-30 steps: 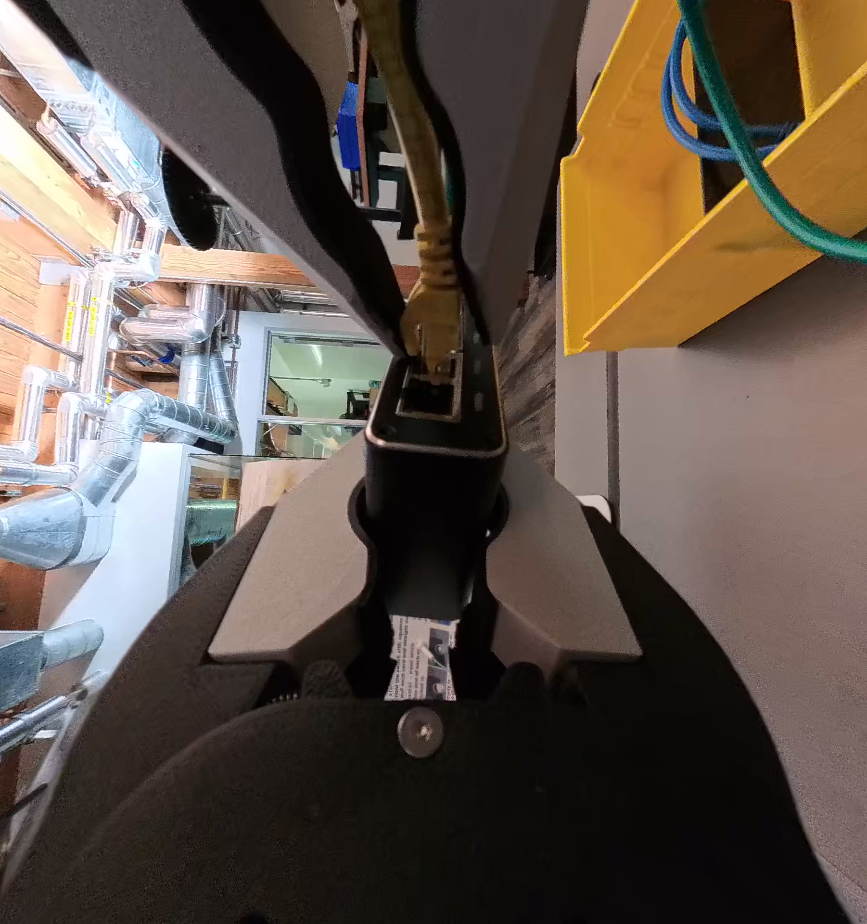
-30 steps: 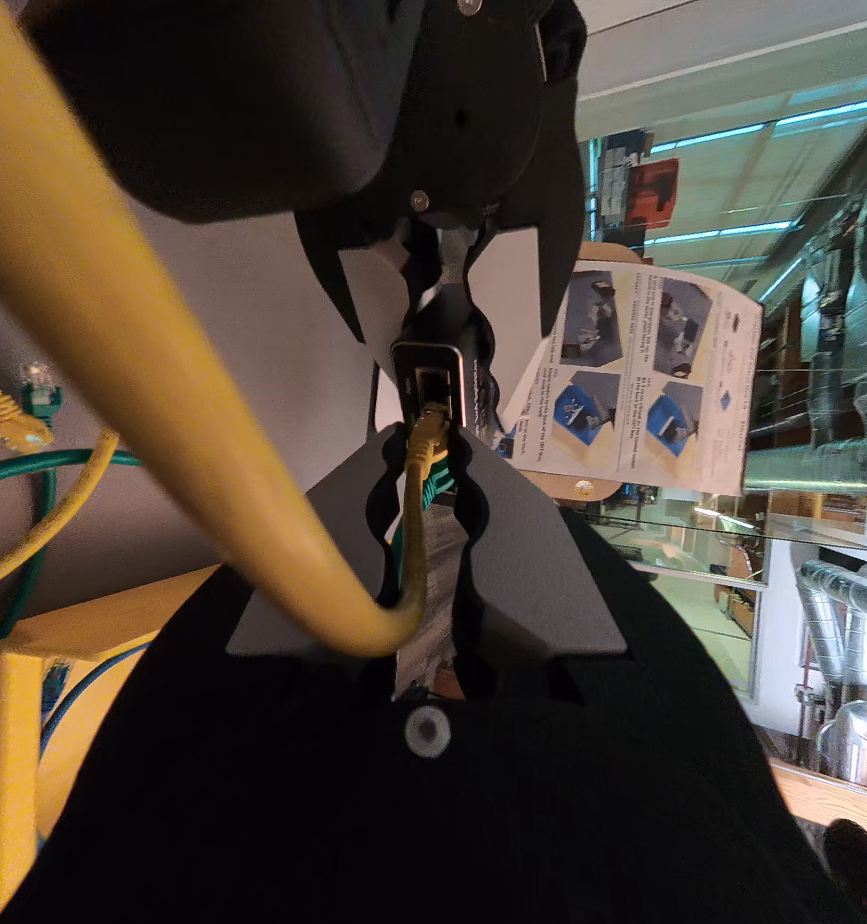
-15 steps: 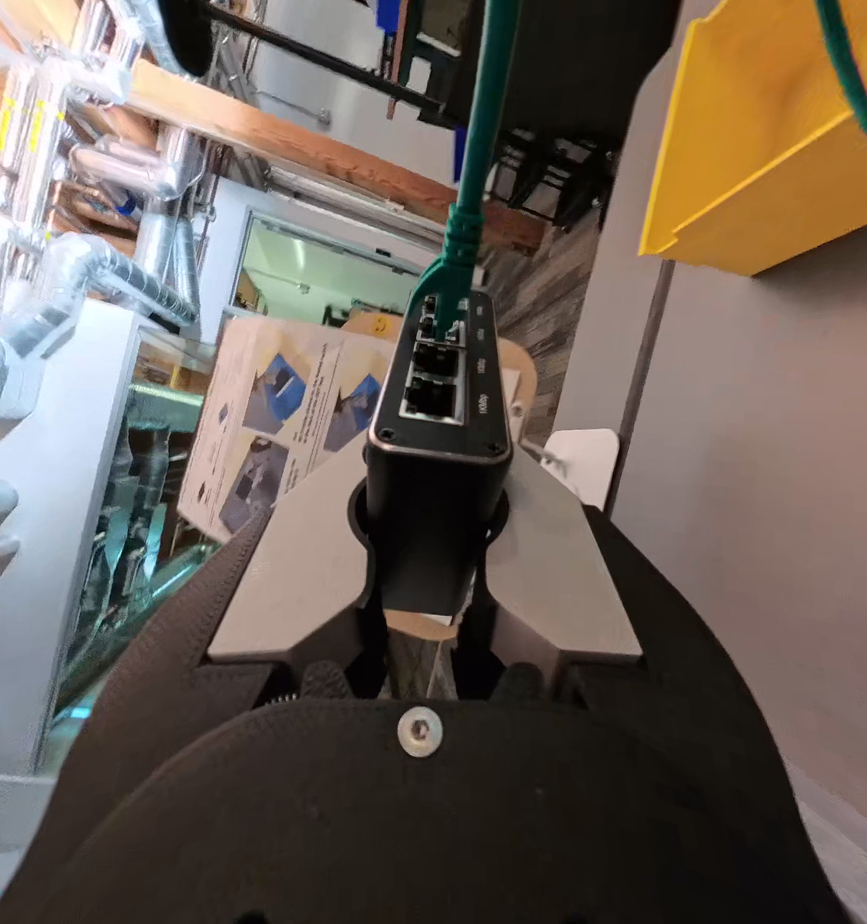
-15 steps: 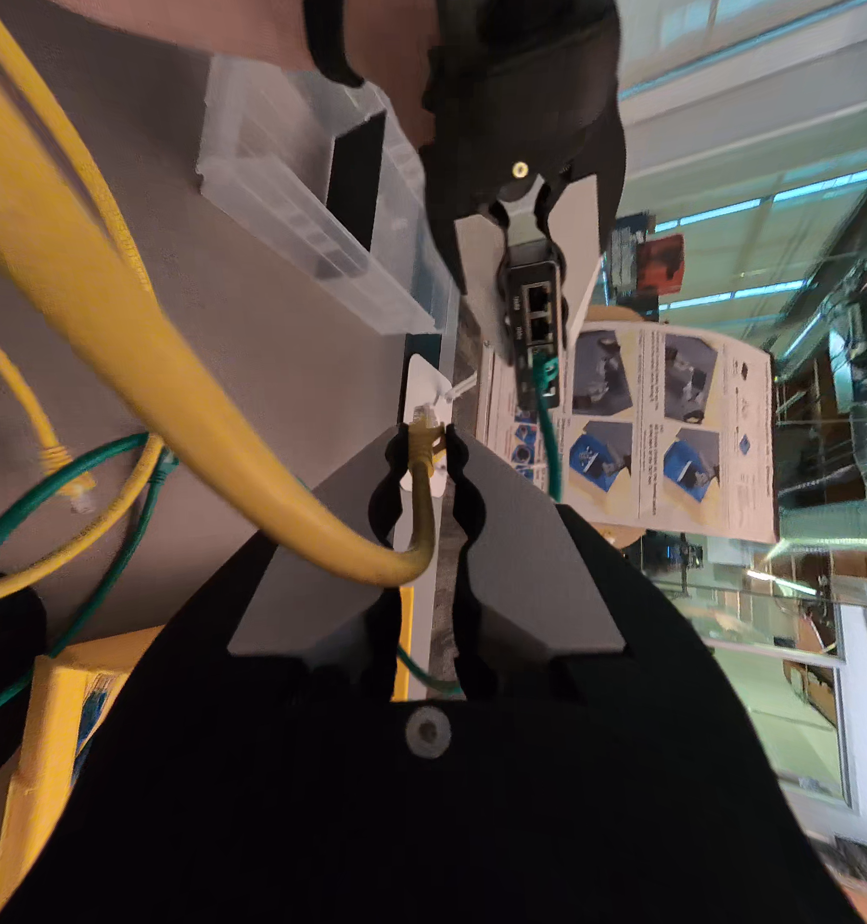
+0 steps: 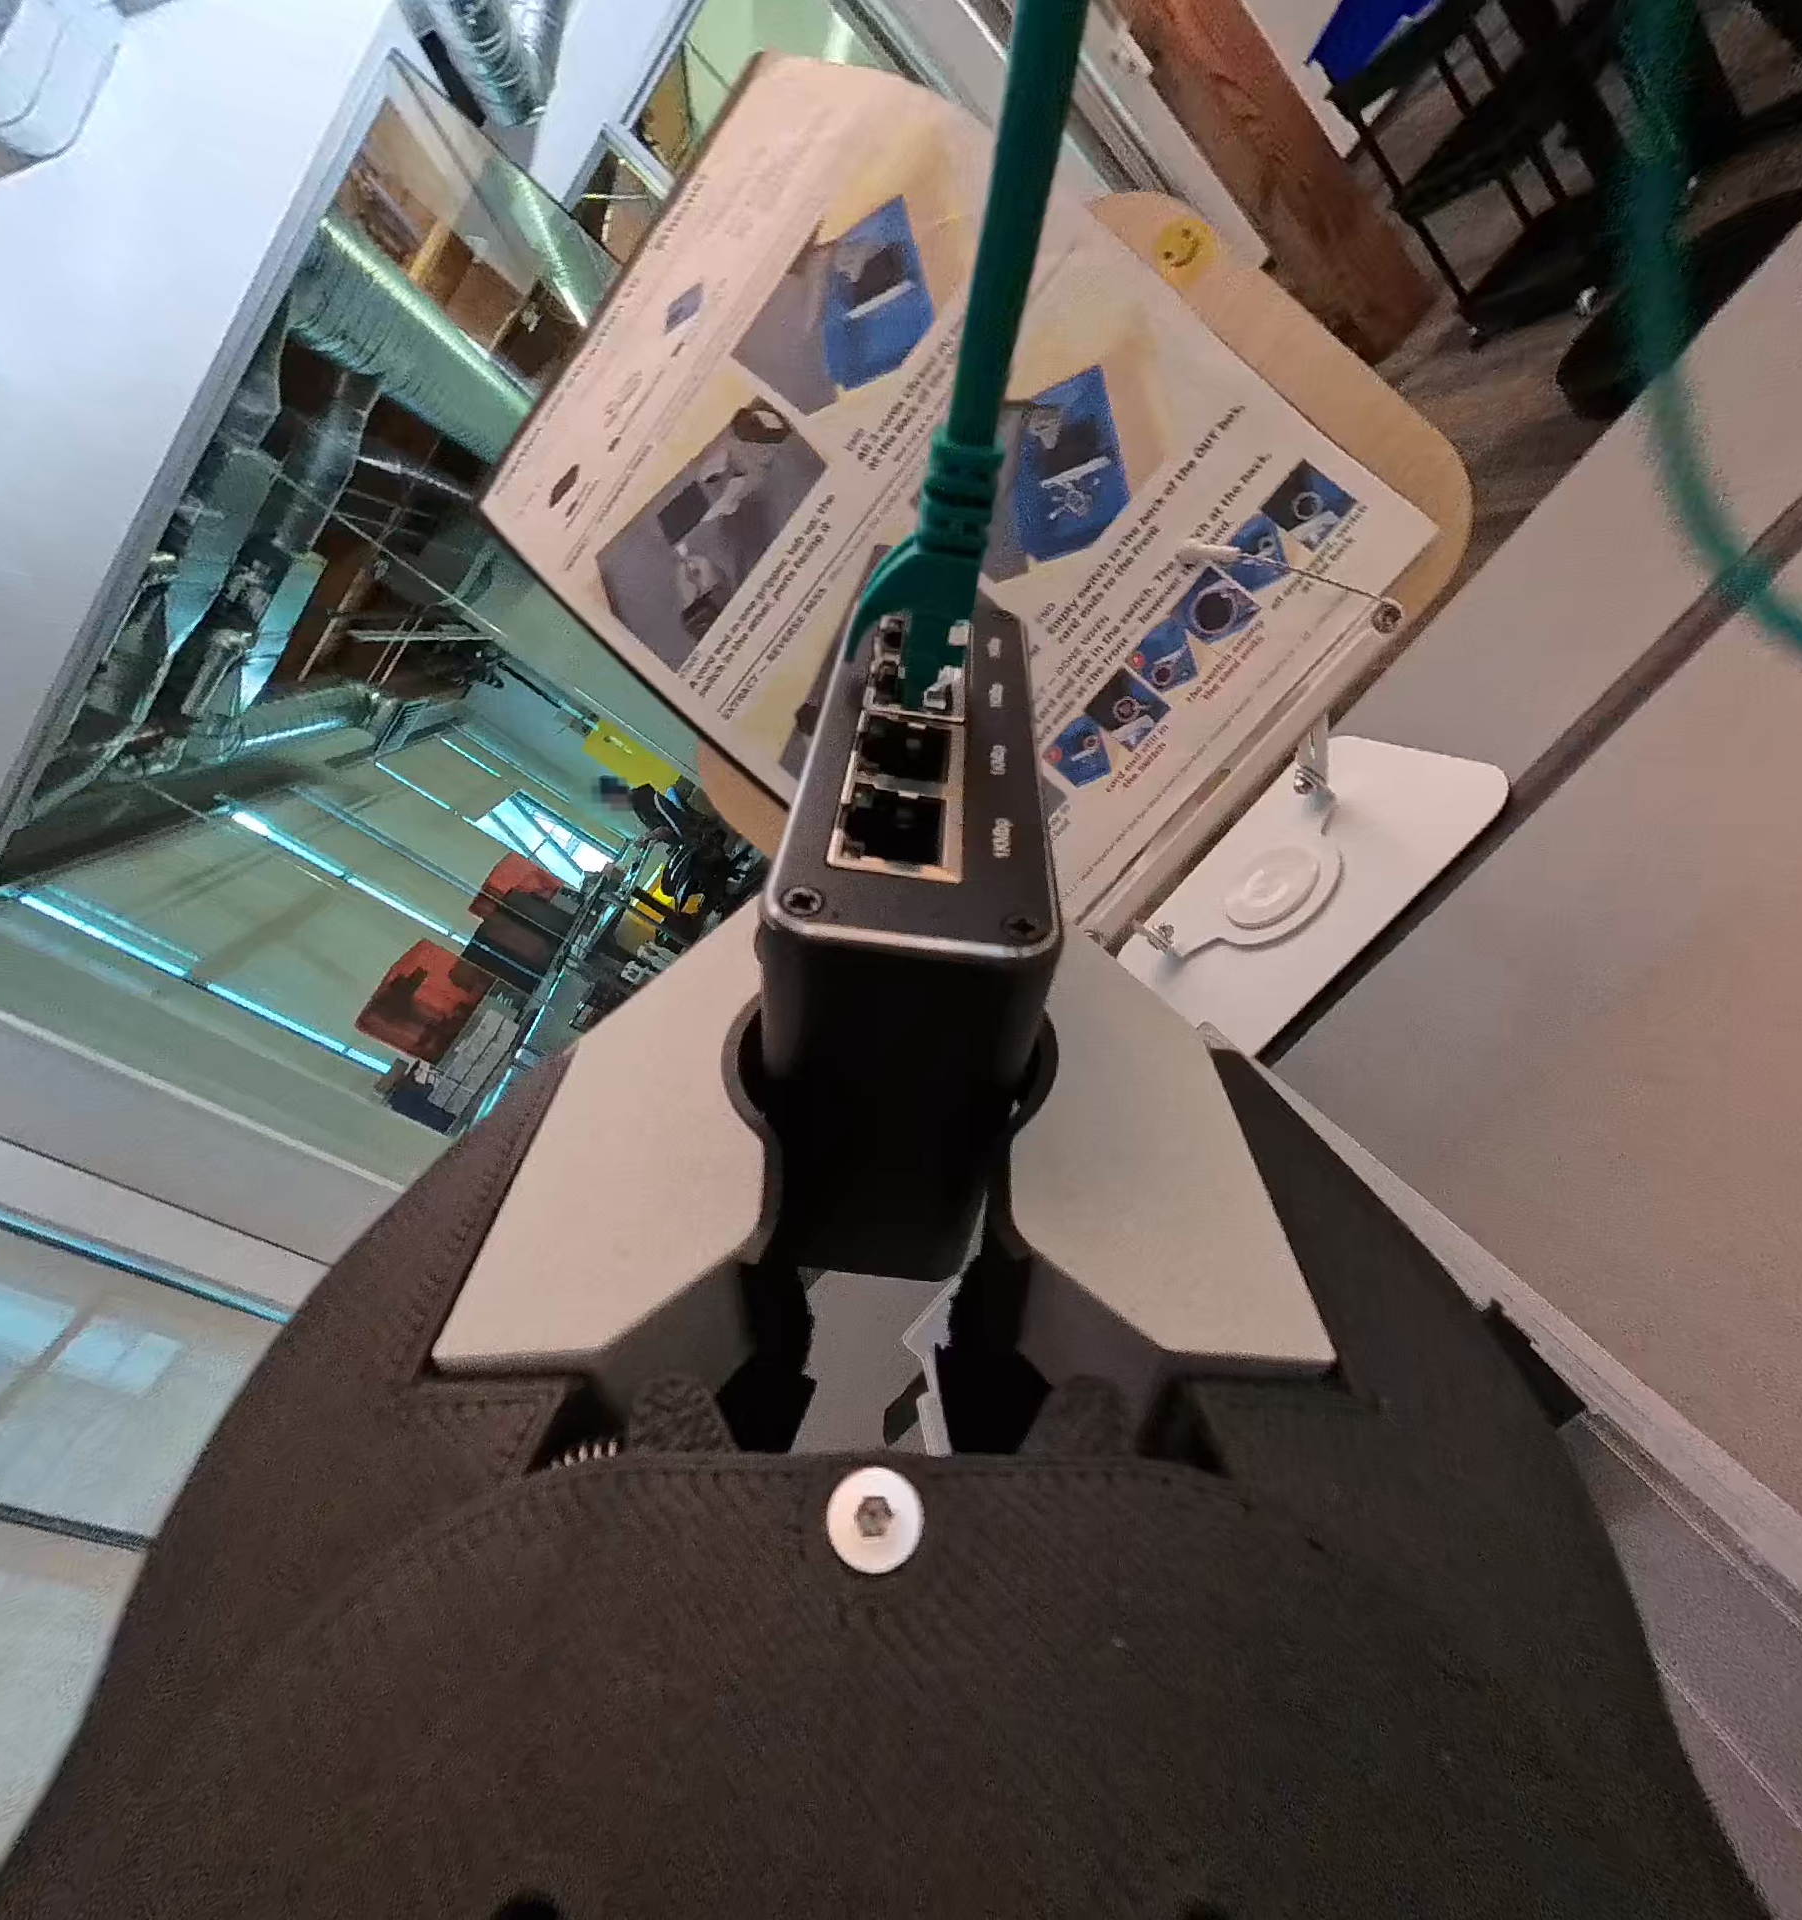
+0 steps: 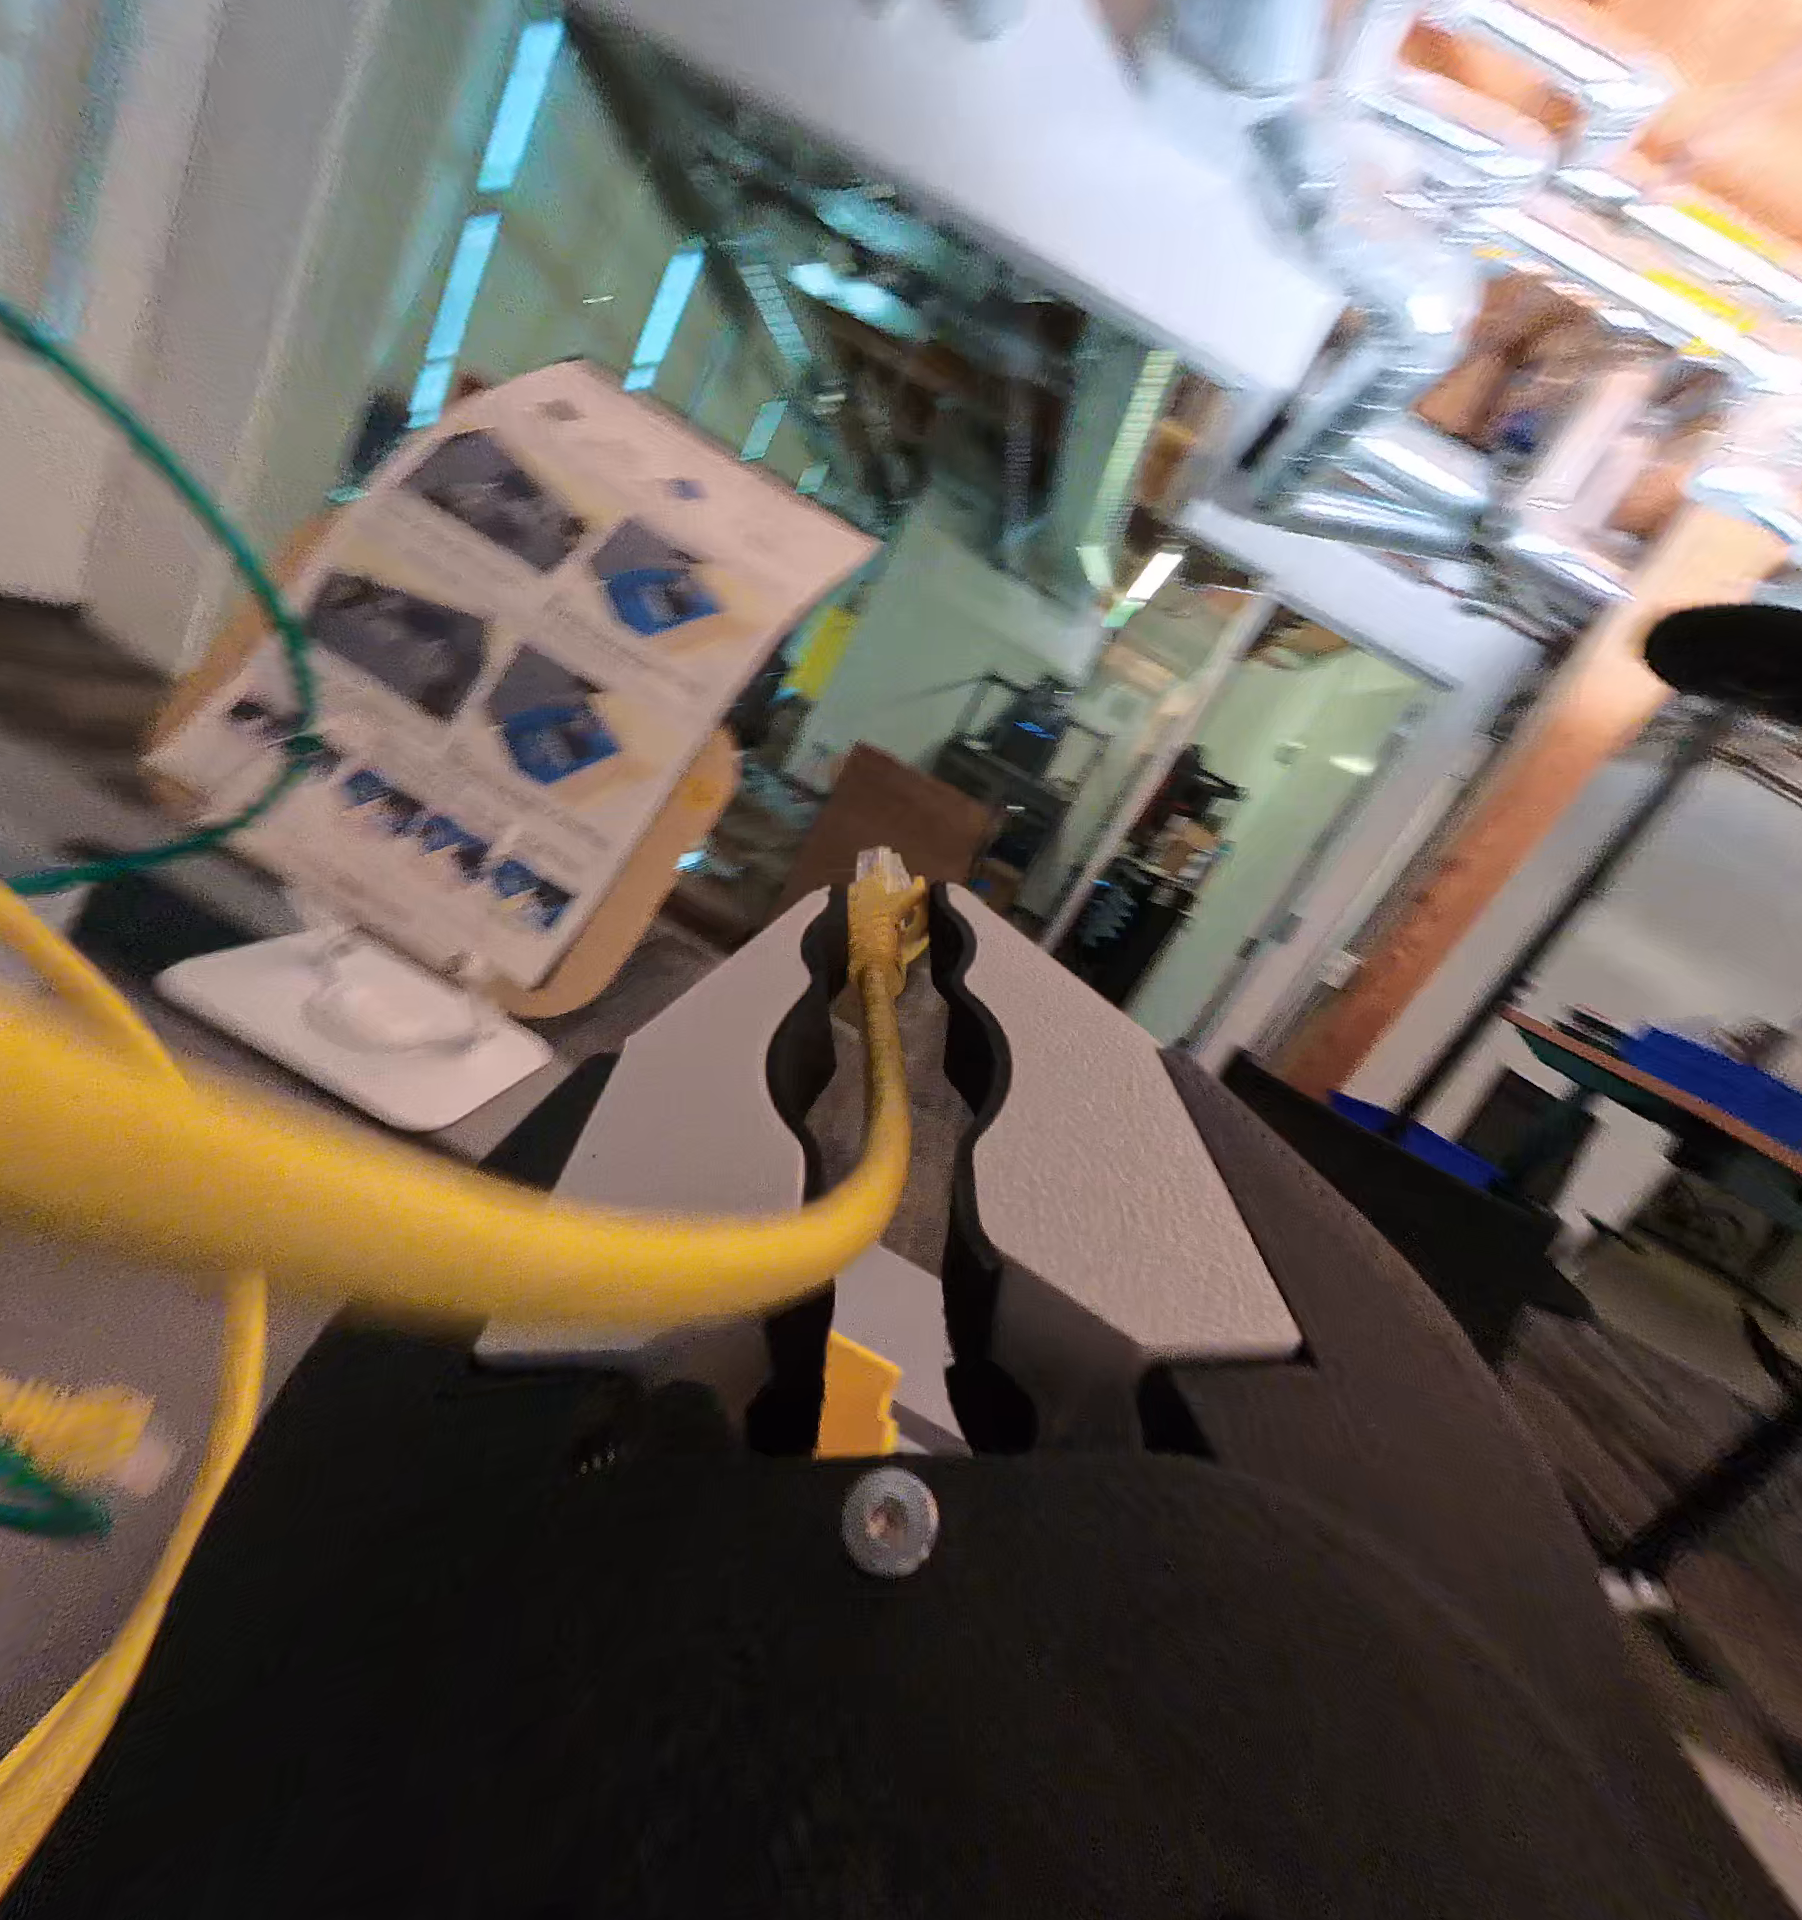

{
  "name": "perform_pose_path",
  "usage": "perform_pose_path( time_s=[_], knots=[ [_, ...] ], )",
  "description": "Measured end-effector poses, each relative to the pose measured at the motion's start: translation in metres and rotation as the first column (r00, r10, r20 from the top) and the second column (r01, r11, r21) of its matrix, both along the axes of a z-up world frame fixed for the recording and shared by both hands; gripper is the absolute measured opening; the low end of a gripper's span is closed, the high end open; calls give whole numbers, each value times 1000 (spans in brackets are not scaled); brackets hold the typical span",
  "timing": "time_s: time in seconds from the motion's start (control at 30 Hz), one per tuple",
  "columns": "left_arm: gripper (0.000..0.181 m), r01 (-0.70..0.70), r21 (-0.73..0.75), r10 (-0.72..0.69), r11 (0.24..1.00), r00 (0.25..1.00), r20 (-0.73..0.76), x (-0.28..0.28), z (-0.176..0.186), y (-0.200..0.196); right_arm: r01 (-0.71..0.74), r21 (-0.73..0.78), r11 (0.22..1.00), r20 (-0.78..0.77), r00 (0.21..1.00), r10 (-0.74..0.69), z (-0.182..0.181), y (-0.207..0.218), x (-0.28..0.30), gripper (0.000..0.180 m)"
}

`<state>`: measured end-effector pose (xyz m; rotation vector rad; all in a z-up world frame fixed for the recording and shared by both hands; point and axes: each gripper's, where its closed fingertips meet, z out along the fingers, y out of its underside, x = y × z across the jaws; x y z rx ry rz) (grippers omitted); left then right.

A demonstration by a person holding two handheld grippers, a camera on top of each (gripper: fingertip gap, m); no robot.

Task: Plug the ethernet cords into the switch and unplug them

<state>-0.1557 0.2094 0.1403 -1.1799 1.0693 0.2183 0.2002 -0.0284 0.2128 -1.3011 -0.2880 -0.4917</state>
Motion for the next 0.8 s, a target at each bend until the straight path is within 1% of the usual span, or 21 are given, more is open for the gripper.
perform_pose_path(
  time_s=[0.07, 0.1, 0.17, 0.2, 0.23, 0.33, 0.37, 0.4, 0.43, 0.47, 0.5, 0.53, 0.57, 0.6, 0.63, 0.7, 0.8],
  knots=[
    [34, 6, -1, -6, 1000, 999, 33, -8, 5, 0, 130, 45, 990, -41, 991, -129, 3, -14, 32, 14],
    [34, 11, -1, -11, 1000, 999, 48, -11, 7, -1, 183, 46, 982, -32, 983, -182, 1, -18, 45, 14],
    [34, 9, -9, -8, 1000, 997, 76, -17, 9, 0, 252, 12, 968, -3, 968, -252, -9, -17, 64, 15],
    [34, 0, -14, 1, 1000, 996, 84, -20, 10, 1, 273, -2, 962, -25, 962, -273, -13, -16, 73, 15],
    [34, -11, -16, 12, 1000, 996, 88, -24, 11, 2, 257, 6, 966, -65, 964, -257, -16, -13, 78, 15],
    [35, -48, -34, 51, 998, 994, 100, -33, 9, 9, 162, 56, 985, -244, 959, -144, -23, -4, 94, 15],
    [34, -50, -42, 54, 998, 994, 99, -34, 7, 11, 126, 82, 989, -298, 950, -96, -25, -3, 99, 15],
    [35, -53, -49, 58, 997, 994, 97, -35, 6, 13, 61, 103, 993, -352, 936, -21, -28, 0, 101, 15],
    [35, -55, -59, 60, 997, 994, 91, -35, 3, 15, -44, 125, 991, -398, 913, 90, -30, 4, 96, 15],
    [34, -49, -69, 54, 996, 996, 77, -32, 0, 15, -187, 149, 971, -428, 873, 233, -30, 8, 83, 15],
    [34, -38, -76, 43, 996, 997, 59, -27, -4, 15, -341, 166, 925, -454, 807, 379, -31, 11, 65, 15],
    [34, -29, -78, 32, 997, 999, 41, -20, -6, 14, -470, 166, 867, -486, 726, 486, -33, 13, 48, 15],
    [35, -19, -77, 20, 997, 1000, 24, -11, -9, 13, -569, 144, 809, -513, 656, 553, -37, 17, 31, 15],
    [35, -4, -74, 5, 997, 1000, 6, -1, -11, 11, -646, 105, 756, -528, 609, 593, -43, 22, 14, 14],
    [35, 12, -69, -13, 998, 1000, -10, 10, -13, 8, -702, 52, 710, -528, 584, 616, -50, 28, -3, 15],
    [34, 52, -64, -54, 997, 998, -32, 34, -17, 0, -783, -62, 619, -518, 555, 650, -64, 38, -40, 15],
    [35, 97, -73, -102, 993, 993, -65, 68, -27, -10, -845, -204, 494, -492, 525, 695, -81, 50, -93, 15]
  ],
)
